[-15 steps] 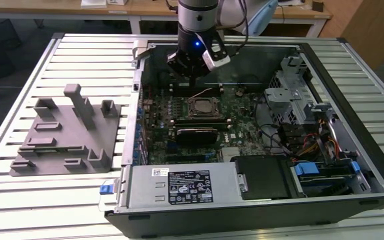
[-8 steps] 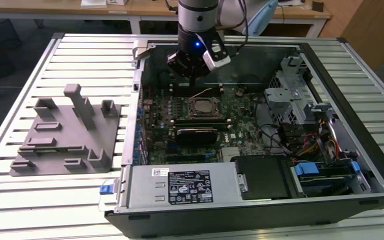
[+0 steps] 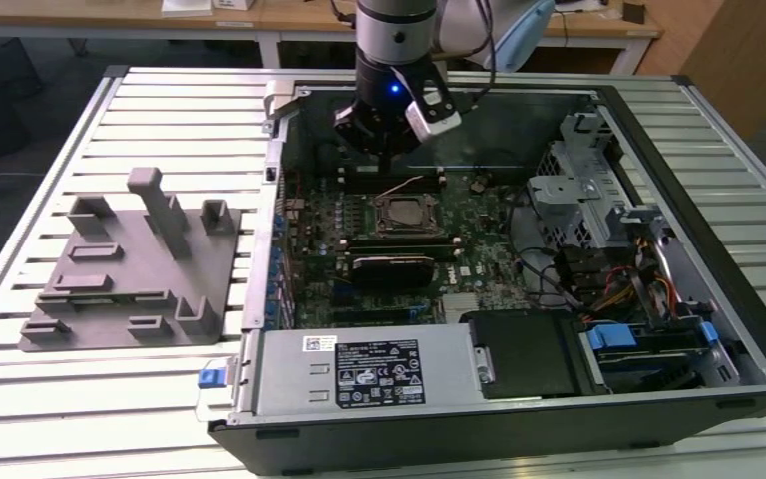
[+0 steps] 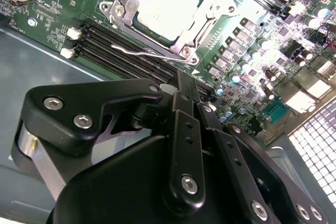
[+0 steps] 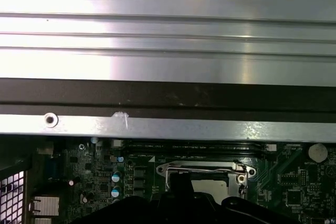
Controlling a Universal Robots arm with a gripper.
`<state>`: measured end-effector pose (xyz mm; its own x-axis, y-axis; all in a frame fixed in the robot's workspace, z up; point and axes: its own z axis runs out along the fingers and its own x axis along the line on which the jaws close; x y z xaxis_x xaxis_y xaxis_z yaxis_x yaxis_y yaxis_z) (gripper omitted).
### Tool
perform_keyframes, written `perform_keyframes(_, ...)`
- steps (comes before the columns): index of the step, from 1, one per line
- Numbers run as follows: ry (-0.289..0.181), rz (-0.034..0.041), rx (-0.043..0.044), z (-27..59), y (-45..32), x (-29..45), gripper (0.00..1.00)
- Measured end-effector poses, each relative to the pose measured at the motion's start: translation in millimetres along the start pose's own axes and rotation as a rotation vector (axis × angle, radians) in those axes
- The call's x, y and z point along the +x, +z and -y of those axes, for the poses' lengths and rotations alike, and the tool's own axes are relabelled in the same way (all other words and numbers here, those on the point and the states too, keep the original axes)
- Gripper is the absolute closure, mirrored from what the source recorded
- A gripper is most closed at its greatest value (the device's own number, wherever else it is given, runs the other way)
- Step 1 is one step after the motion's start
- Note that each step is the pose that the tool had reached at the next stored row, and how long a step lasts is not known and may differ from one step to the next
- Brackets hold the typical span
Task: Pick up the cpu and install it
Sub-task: 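Install the first cpu locking lever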
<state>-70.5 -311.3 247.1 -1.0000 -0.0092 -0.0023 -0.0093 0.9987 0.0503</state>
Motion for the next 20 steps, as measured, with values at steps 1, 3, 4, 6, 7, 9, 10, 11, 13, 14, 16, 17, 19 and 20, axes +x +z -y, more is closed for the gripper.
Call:
perform_keyframes(1,0.000,-0.0001,0.0001,0.0,0.0,-0.3,0.89)
perform_keyframes(3,0.000,-0.0001,0.0001,0.0,0.1,-1.1,0.89)
perform_keyframes(4,0.000,-0.0001,0.0001,0.0,0.2,-1.7,0.89)
perform_keyframes(6,0.000,-0.0001,0.0001,0.0,0.3,-2.7,0.89)
perform_keyframes(7,0.000,0.0000,0.0000,0.0,0.3,-3.2,0.89)
perform_keyframes(9,0.000,-0.0001,0.0000,0.1,0.6,-3.8,0.89)
perform_keyframes(10,0.000,-0.0002,-0.0009,0.1,0.6,-4.0,0.89)
perform_keyframes(11,0.000,-0.0003,-0.0065,0.1,0.8,-4.2,0.89)
perform_keyframes(13,0.000,0.0001,-0.0156,0.1,1.6,-4.5,0.89)
perform_keyframes(14,0.000,0.0004,-0.0162,0.1,2.3,-4.5,0.89)
perform_keyframes(16,-0.003,-0.0001,-0.0159,0.3,3.4,-4.8,0.89)
perform_keyframes(17,-0.008,-0.0005,-0.0159,0.3,4.2,-5.2,0.89)
perform_keyframes(19,-0.016,-0.0010,-0.0154,0.4,6.0,-5.9,0.89)
perform_keyframes(20,-0.017,-0.0010,-0.0154,0.4,6.9,-6.4,0.89)
